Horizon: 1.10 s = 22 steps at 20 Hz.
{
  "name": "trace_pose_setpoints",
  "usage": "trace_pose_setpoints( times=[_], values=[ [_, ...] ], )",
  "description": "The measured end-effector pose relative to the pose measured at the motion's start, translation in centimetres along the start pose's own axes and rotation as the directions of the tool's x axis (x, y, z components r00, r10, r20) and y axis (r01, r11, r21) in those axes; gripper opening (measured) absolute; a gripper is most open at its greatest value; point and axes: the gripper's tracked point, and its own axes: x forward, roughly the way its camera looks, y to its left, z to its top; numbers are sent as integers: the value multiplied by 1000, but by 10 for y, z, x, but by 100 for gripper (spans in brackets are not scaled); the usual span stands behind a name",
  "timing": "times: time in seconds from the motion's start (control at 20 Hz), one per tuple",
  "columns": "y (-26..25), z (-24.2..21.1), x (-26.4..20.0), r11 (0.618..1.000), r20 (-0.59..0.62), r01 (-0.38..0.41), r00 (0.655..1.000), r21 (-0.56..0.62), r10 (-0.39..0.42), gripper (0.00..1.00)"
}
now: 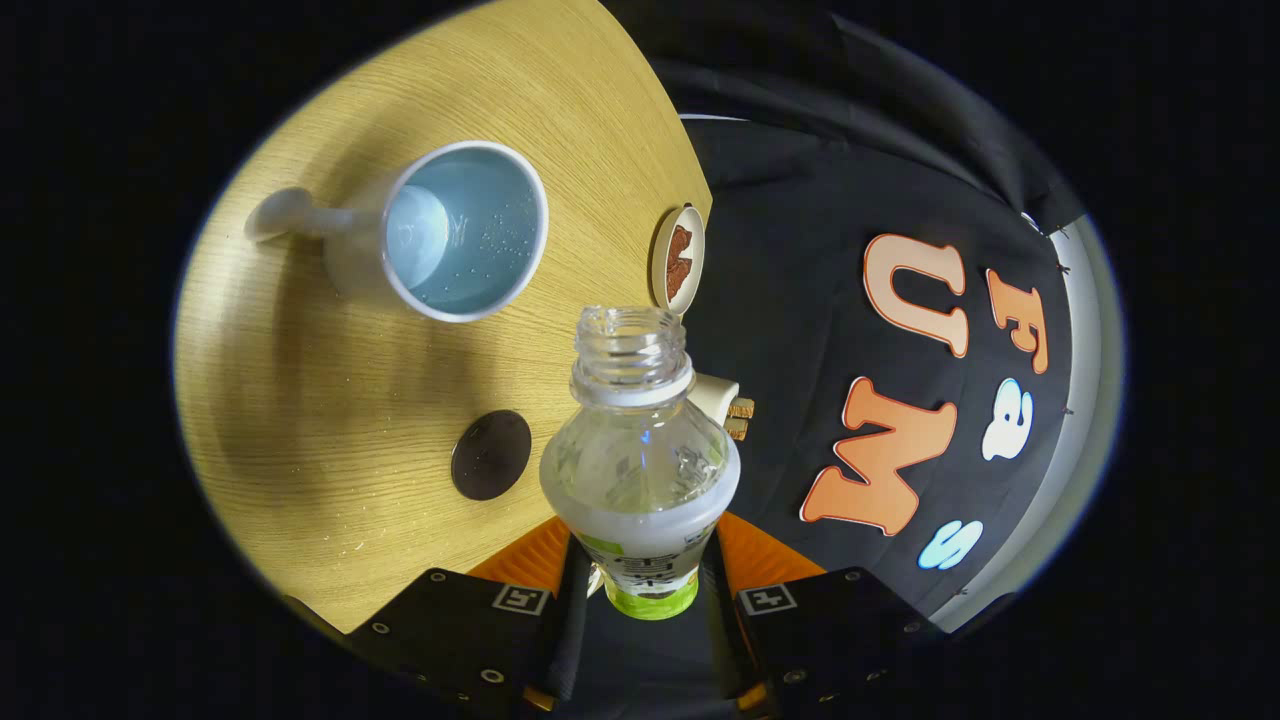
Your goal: Take the bottle from table, then pour the juice into the cup, finally place the bottle on the coaster
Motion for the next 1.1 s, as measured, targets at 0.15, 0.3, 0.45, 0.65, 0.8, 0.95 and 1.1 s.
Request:
trace_pose_setpoints(
  times=[0.15, 0.3, 0.45, 0.65, 0.8, 0.95, 1.1],
  values=[
    [1, 0, -1, 1000, 3, -10, 1000, -7, 10, 54],
    [-1, -1, -1, 1000, 10, -7, 1000, -30, 7, 54],
    [-3, 0, -1, 999, 15, -5, 1000, -47, 6, 54],
    [-7, -1, 0, 998, 19, -1, 1000, -66, 2, 54],
    [-13, 0, 1, 997, 25, 7, 1000, -81, -5, 54],
    [-11, 2, 4, 996, 31, 4, 1000, -94, -1, 54],
    [-12, 2, 0, 993, 35, 9, 999, -115, -5, 54]
  ],
)
